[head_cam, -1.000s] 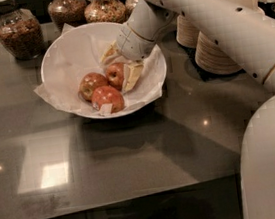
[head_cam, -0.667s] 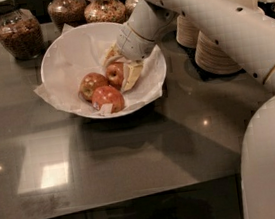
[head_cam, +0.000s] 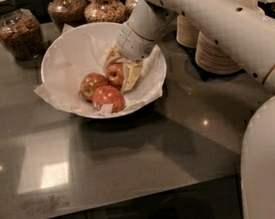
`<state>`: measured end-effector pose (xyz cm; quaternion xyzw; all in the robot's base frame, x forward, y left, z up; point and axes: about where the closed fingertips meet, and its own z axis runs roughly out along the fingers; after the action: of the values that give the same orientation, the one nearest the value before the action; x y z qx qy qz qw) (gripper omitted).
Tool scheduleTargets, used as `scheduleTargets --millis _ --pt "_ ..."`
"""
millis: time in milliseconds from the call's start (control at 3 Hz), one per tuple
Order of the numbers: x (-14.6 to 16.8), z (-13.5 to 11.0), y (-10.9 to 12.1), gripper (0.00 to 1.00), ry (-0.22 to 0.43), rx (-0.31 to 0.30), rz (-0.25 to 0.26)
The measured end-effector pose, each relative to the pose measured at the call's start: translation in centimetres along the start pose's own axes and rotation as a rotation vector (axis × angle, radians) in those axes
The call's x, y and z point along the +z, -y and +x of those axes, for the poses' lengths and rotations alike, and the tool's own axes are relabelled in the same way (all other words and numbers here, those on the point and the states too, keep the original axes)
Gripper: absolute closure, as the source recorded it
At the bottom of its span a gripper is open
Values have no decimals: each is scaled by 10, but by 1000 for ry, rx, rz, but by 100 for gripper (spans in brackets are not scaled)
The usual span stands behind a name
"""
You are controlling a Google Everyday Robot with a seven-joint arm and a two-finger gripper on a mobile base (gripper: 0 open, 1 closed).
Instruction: Pick apple from white bowl
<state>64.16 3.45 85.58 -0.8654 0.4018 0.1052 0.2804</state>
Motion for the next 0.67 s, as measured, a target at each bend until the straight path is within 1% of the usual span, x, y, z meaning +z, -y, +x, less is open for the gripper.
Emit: scheduleTargets --millis 333,667 --pt "-14 -6 0 100 29 31 43" --pt "-54 -16 -2 100 51 94 115"
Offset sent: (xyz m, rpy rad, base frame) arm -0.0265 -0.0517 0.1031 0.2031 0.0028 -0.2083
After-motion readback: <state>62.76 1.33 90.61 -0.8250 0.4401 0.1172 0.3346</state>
